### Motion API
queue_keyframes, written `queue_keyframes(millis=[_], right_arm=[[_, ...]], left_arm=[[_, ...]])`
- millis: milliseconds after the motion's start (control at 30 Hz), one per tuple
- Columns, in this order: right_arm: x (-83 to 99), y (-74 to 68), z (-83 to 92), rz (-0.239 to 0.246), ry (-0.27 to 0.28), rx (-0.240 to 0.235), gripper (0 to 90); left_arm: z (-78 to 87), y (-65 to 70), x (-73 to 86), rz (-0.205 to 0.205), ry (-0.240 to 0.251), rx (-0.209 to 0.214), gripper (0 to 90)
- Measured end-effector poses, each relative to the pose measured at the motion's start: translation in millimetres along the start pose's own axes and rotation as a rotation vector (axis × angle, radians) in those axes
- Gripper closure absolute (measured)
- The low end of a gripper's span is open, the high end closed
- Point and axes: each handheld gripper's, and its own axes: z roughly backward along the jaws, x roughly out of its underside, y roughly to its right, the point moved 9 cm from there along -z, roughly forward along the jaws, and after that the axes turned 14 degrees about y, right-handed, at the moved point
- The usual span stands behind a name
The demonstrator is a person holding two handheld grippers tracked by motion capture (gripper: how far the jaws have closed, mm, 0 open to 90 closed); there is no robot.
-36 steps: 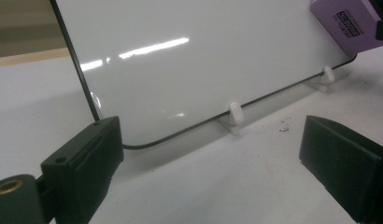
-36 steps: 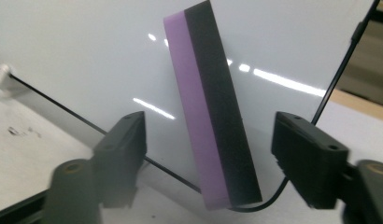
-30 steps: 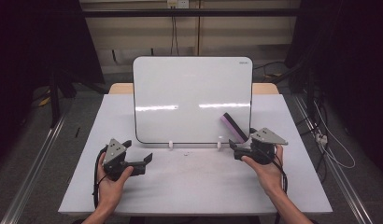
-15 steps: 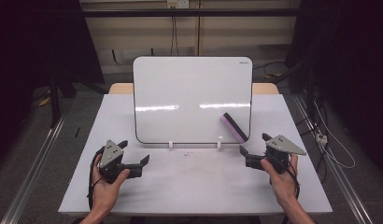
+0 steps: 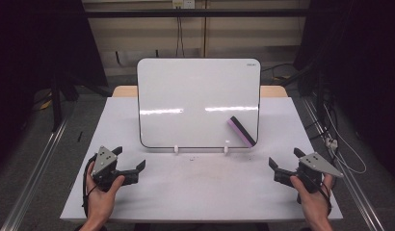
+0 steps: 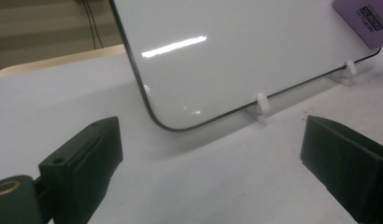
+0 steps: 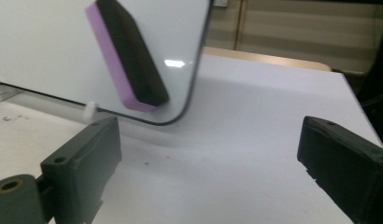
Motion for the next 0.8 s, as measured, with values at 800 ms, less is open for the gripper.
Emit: queue_keyframes(millis=[800], right_arm=[[21.2, 35.3, 32.3, -0.019, 0.015, 0.128, 6.3]], left_arm=[[12.5, -16.5, 5.2, 0.027, 0.038, -0.056, 5.5]])
